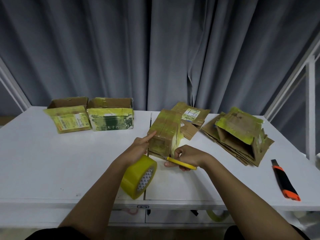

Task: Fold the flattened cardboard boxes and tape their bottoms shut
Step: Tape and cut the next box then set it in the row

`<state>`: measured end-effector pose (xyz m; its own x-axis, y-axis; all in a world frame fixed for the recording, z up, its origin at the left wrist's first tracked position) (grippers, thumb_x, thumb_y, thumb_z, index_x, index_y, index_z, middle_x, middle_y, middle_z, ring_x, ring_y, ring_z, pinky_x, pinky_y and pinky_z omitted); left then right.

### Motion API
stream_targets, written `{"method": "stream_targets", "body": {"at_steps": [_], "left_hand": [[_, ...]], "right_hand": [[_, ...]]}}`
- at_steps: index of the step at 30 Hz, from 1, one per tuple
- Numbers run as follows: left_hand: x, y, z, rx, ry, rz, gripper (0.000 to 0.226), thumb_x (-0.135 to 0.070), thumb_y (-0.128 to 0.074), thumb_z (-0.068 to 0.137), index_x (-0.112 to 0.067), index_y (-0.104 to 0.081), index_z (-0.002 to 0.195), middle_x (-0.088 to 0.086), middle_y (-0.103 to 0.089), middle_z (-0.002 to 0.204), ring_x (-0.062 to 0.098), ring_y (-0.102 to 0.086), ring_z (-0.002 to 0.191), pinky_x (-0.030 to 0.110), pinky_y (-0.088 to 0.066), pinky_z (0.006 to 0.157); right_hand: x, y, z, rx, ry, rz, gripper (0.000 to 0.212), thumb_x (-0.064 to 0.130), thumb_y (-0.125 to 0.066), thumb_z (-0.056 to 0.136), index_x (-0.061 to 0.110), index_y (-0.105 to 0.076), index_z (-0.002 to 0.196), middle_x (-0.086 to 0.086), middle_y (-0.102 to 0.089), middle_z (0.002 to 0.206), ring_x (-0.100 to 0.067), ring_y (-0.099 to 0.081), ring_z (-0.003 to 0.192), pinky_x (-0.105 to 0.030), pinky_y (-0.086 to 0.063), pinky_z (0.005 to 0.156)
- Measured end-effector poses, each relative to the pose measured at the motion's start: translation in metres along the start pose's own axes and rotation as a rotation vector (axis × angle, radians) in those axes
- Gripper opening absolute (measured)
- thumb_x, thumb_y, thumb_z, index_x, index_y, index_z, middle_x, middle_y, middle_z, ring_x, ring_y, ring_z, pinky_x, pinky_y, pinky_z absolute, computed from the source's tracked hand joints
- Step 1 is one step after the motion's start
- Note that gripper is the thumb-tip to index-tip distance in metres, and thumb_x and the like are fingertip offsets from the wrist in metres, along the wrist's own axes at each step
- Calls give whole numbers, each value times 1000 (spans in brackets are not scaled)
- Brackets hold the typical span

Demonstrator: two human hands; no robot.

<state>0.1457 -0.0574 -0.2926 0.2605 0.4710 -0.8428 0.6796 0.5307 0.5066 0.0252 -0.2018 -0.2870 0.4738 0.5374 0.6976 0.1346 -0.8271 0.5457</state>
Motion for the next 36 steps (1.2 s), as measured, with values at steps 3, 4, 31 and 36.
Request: {"method": "stream_targets", "body": {"at_steps": [3,4,31,36], "left_hand": [[0,0,0,-3,1,-9,62,-2,-22,95,-47,-33,137,2,-44,96,16,-49,79,26,-42,82],[0,0,0,-3,2,-11,63,-2,-22,95,-46,-33,138,1,-44,94,16,-49,79,25,-42,81],[6,1,3,-159,-3,7,73,2,-26,88,-70,-36,98,-1,-35,110,23,-32,118,34,-28,109],[6,1,1,-133,-4,-63,66,0,-26,90,-61,-42,110,-1,-35,115,21,-30,119,33,-26,110]], "right_hand": [[-7,-2,-7,-7,-31,-75,48,53,-79,69,16,-48,69,-5,-59,61,-13,-52,49,-22,-44,54],[-10,-2,-9,-21,-48,-124,48,54,-78,70,16,-49,70,-4,-60,62,-12,-53,51,-23,-44,56],[27,6,60,-913,677,-252,43,59,-57,80,20,-70,92,6,-63,102,-14,-50,103,-31,-32,91],[22,3,68,-1014,796,-408,36,49,-62,82,15,-68,93,1,-63,96,-17,-49,96,-33,-36,86]]}}
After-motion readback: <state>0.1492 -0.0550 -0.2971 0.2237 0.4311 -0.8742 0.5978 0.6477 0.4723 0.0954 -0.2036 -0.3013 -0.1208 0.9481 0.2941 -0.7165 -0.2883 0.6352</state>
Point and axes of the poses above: each hand's wrist, its own z-axis towards the middle knuckle, its own y-axis out of the back of the hand, x = y × z, the point moved 4 cm from there along z, towards the middle knuckle
